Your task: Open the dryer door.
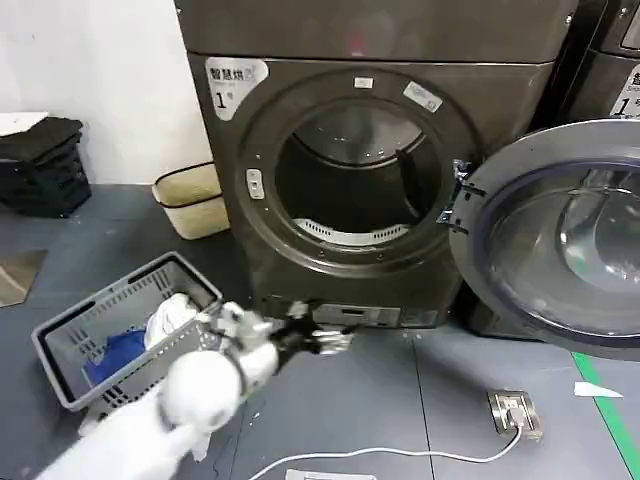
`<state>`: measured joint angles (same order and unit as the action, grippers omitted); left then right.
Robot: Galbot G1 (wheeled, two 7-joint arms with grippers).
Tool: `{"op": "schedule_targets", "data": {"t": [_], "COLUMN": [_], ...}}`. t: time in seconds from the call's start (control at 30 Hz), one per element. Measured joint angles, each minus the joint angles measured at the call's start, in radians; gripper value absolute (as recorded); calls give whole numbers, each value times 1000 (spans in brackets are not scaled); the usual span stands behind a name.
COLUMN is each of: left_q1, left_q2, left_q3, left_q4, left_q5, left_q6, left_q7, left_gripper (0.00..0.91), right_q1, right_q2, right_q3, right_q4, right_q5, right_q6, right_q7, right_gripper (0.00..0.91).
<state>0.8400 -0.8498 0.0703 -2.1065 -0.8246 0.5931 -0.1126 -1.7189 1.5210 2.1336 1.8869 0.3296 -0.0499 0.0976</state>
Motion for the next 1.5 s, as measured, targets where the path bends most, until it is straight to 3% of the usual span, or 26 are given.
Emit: {"op": "schedule_targets", "data": {"t": [0.23, 0.37, 0.8, 0.97, 1.5], "left_q1": [158, 211, 339, 360, 314], "left_q2": [176, 232, 380, 405, 429], "left_q3": [-200, -289, -509, -573, -676], "left_q4": [-59, -64, -17, 35, 231], "left_q5": [-208, -385, -967, -1140, -1354], "left_q6": [89, 140, 143, 143, 143], "left_q7": [-189, -355, -792, -857, -904], "left_gripper": [907, 907, 907, 907, 907], "right_q1": [7, 4, 1, 3, 9], "right_q2": [2, 2, 5, 5, 11], "right_q3": [-29, -37, -62, -63, -69], "right_q4": [1, -5, -32, -43, -67], "right_q5": [13, 31, 43, 41, 15], "right_q6": [10, 12, 38, 49, 80], "right_q7": [-17, -27, -41, -43, -58], "right_gripper": [907, 907, 907, 907, 907]}}
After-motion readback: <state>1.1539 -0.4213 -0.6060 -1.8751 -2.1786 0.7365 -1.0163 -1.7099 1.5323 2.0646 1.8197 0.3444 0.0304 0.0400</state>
